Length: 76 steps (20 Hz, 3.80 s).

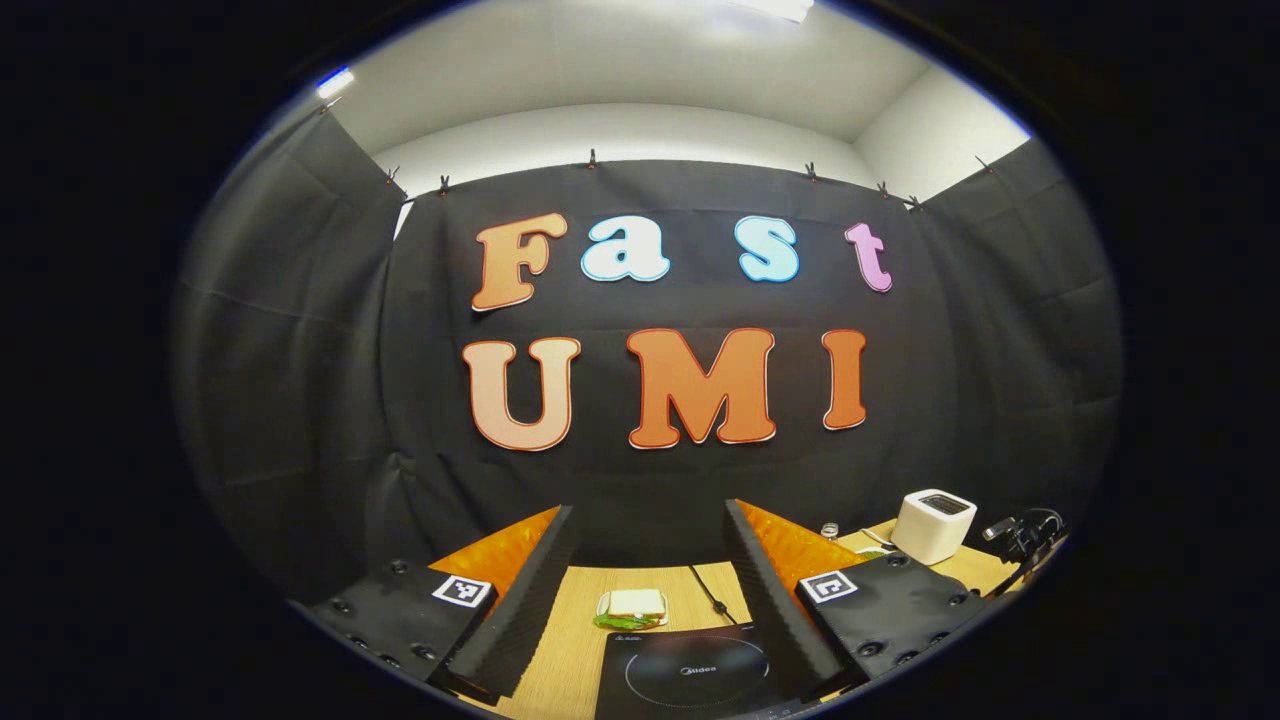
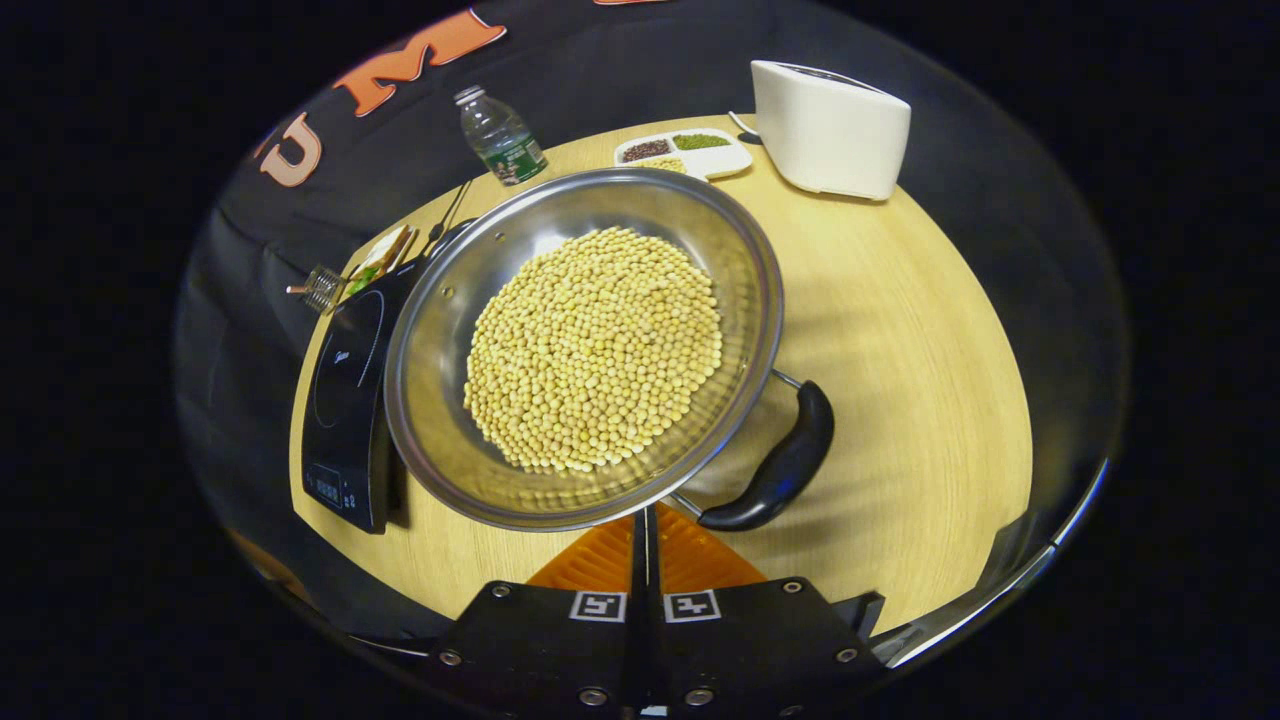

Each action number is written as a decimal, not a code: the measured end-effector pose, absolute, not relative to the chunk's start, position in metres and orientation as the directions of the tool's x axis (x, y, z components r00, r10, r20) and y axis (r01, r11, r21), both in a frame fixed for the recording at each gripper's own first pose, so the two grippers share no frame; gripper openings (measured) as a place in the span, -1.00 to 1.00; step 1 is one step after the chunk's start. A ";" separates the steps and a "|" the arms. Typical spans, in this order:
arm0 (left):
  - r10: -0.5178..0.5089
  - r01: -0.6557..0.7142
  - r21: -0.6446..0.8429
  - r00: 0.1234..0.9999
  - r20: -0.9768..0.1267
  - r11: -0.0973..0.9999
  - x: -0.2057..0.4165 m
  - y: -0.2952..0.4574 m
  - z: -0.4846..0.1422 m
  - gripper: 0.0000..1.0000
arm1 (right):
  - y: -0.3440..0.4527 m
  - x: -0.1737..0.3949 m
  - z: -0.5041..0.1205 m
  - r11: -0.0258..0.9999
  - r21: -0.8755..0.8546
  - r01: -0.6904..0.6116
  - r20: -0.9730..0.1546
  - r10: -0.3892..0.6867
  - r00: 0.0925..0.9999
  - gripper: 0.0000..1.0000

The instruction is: First push the handle of the pot to place it horizontally, then grasp the pot with both hands and set it on the induction cooktop.

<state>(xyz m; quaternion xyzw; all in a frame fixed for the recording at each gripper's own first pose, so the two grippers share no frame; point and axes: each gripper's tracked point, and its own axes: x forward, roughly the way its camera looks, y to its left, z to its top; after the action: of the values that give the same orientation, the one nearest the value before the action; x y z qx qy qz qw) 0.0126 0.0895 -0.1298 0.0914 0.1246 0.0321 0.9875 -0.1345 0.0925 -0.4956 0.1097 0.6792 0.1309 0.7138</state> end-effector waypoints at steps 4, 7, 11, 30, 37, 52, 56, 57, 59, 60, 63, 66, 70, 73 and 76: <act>0.091 -0.042 0.200 0.965 -0.245 0.979 0.008 0.095 -0.132 1.00 | 0.073 -0.123 -0.507 0.962 0.272 -0.030 -0.960 0.273 0.055 -1.00; 0.099 -0.049 0.202 0.964 -0.245 0.978 0.006 0.098 -0.134 0.86 | 0.064 -0.114 -0.516 0.964 0.265 0.033 -0.963 0.263 0.057 -1.00; 0.097 -0.047 0.193 0.961 -0.261 0.980 0.006 0.097 -0.140 0.93 | 0.058 -0.098 -0.522 0.963 0.254 0.085 -0.965 0.248 0.082 -1.00; 0.024 0.046 0.157 0.908 -0.419 0.987 0.011 0.065 -0.215 0.93 | 0.045 -0.019 -0.548 0.941 0.217 0.261 -0.971 0.180 0.158 -1.00; -0.044 0.111 0.081 0.812 -0.581 0.991 0.014 0.033 -0.298 0.93 | 0.036 -0.018 -0.527 0.948 0.224 0.227 -0.959 0.173 0.223 -0.99; -0.202 0.211 -0.113 0.467 -0.861 0.971 -0.003 -0.078 -0.467 0.94 | 0.062 0.000 -0.476 0.961 0.270 0.059 -0.912 0.236 0.336 0.19; -0.233 0.218 -0.154 0.411 -0.881 0.964 0.000 -0.105 -0.496 0.91 | 0.060 0.004 -0.485 0.964 0.259 0.066 -0.917 0.223 0.332 0.53; -0.240 0.219 -0.162 0.401 -0.884 0.962 0.002 -0.112 -0.502 0.91 | 0.059 0.005 -0.488 0.964 0.257 0.071 -0.918 0.220 0.330 0.60; -0.238 0.209 -0.167 0.381 -0.894 0.963 0.008 -0.119 -0.518 0.87 | 0.059 0.006 -0.494 0.964 0.252 0.081 -0.922 0.214 0.322 0.68; -0.219 0.191 -0.157 0.366 -0.904 0.969 0.009 -0.119 -0.528 0.91 | 0.057 0.006 -0.496 0.963 0.254 0.086 -0.924 0.215 0.317 0.69; -0.168 0.154 -0.121 0.348 -0.922 0.981 0.017 -0.114 -0.551 0.91 | 0.054 0.008 -0.502 0.965 0.248 0.090 -0.923 0.207 0.323 0.77; -0.145 0.133 -0.105 0.336 -0.931 0.986 0.024 -0.113 -0.571 0.91 | 0.053 0.011 -0.511 0.972 0.223 0.078 -0.927 0.187 0.325 0.80; -0.072 0.088 -0.043 0.361 -0.930 0.995 0.032 -0.109 -0.599 0.90 | 0.056 0.014 -0.526 0.976 0.205 0.075 -0.933 0.171 0.318 0.83; -0.058 0.103 -0.022 0.354 -0.934 0.994 0.029 -0.113 -0.615 0.82 | 0.055 0.018 -0.532 0.980 0.188 0.064 -0.930 0.157 0.331 0.85; -0.007 0.111 0.038 0.385 -0.923 0.993 0.032 -0.111 -0.623 0.72 | 0.056 0.019 -0.541 0.983 0.178 0.051 -0.930 0.151 0.335 0.85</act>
<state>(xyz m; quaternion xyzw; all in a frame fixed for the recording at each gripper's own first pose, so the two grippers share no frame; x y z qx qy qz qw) 0.0316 -0.1115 -0.6231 0.0466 0.5534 -0.0355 0.8308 0.0188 0.0555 -0.5407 0.0876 0.5757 0.0310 0.8123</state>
